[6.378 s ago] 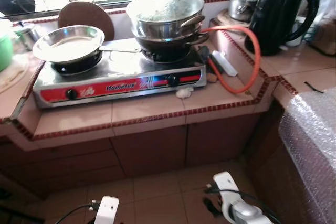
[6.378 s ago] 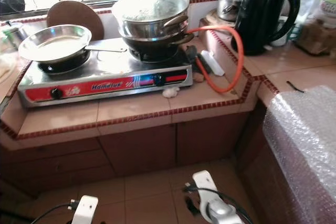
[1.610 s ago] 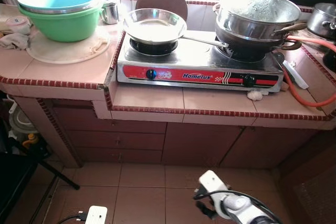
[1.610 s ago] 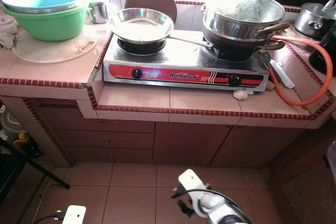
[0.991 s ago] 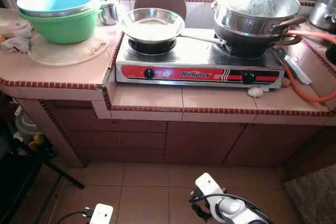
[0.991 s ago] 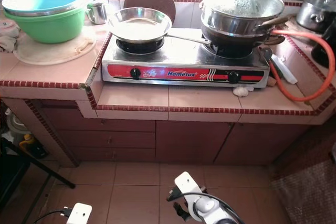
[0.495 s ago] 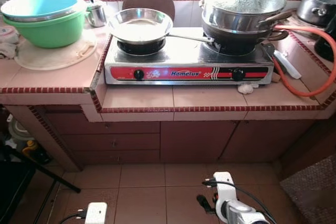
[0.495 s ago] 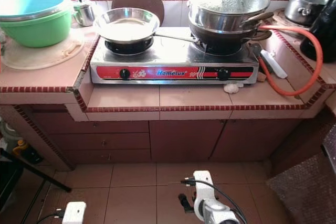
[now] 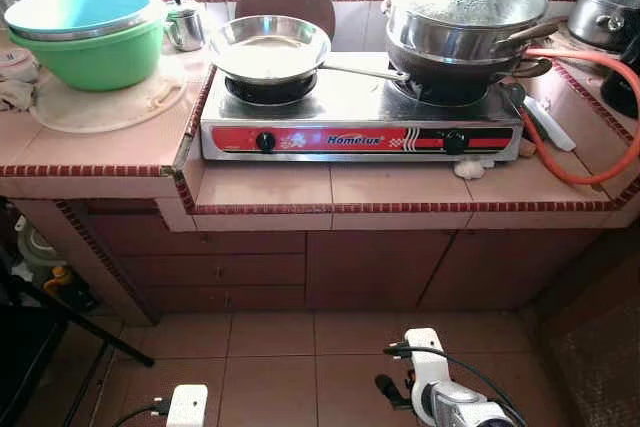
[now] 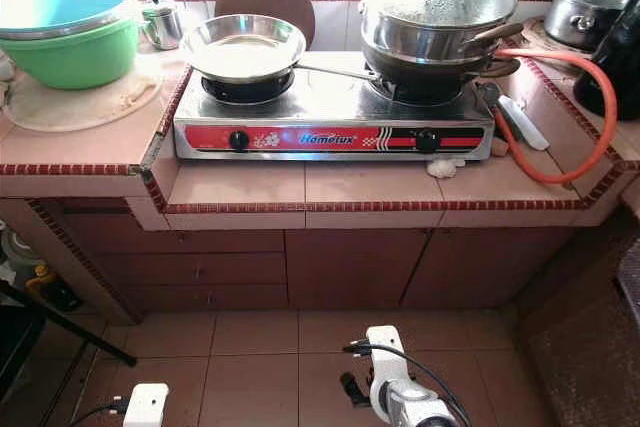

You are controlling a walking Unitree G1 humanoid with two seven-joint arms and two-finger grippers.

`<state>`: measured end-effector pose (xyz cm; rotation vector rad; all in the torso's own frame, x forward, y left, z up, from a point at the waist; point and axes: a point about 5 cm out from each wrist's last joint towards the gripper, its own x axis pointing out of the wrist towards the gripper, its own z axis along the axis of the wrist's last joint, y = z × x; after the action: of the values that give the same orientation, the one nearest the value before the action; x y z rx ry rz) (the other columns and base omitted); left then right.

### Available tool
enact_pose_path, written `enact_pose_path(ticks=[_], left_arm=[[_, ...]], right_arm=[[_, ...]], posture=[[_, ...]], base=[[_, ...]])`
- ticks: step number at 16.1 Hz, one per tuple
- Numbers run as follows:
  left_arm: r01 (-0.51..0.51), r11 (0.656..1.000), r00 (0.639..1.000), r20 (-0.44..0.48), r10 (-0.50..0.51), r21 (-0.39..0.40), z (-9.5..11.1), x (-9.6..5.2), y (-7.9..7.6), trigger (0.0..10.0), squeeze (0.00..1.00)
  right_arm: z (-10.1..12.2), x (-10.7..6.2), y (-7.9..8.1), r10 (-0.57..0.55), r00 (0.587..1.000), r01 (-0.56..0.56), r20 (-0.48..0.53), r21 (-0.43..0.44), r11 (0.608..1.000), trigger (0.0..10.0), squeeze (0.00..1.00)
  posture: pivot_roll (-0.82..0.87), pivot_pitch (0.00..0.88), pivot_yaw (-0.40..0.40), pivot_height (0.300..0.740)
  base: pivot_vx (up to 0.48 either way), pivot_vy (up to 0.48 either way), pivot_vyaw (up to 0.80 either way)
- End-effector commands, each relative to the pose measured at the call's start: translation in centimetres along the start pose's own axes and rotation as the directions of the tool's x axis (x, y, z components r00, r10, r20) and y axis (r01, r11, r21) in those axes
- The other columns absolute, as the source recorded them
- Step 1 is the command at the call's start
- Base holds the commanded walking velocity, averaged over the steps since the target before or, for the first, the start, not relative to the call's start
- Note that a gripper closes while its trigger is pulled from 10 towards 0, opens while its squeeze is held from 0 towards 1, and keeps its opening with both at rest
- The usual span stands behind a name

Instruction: Kitchen organization

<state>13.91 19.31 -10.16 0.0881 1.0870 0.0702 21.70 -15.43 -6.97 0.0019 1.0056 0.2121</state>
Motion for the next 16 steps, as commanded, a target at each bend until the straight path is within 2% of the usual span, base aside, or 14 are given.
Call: enact_pose_path(ticks=[1, 7, 11, 16], left_arm=[[0.016, 1.0, 1.0, -0.015, -0.016, 0.024, -0.5, -0.1, 0.0, 10.0, 0.0], [0.036, 0.999, 0.999, -0.007, -0.036, 0.03, -0.5, -0.1, -0.5, 10.0, 0.0], [0.035, 0.999, 0.999, -0.02, -0.034, 0.032, -0.9, -0.1, -0.3, 10.0, 0.0], [0.032, 0.998, 0.999, -0.038, -0.031, 0.047, -1.7, -0.3, 0.2, 10.0, 0.0]], right_arm=[[-0.3, -0.1, -0.2, -0.001, 1.0, 0.001, -0.006, -0.008, 1.0, 10.0, 0.0], [-0.3, -0.1, -0.3, -0.006, 1.0, 0.005, -0.011, -0.035, 0.999, 10.0, 0.0], [-0.1, -0.1, -0.5, -0.012, 1.0, 0.012, -0.008, -0.057, 0.998, 10.0, 0.0], [-0.2, -0.1, -0.4, -0.006, 1.0, 0.005, -0.013, -0.095, 0.995, 10.0, 0.0]], posture=[[-0.02, 0.003, -0.001, 0.74], [-0.03, 0.0, -0.005, 0.74], [-0.03, 0.0, -0.009, 0.74], [-0.03, 0.0, -0.012, 0.74]], base=[[0.0, 0.0, 0.0], [0.0, 0.0, 0.0], [0.128, 0.06, 0.0], [0.0, 0.345, 0.0]])
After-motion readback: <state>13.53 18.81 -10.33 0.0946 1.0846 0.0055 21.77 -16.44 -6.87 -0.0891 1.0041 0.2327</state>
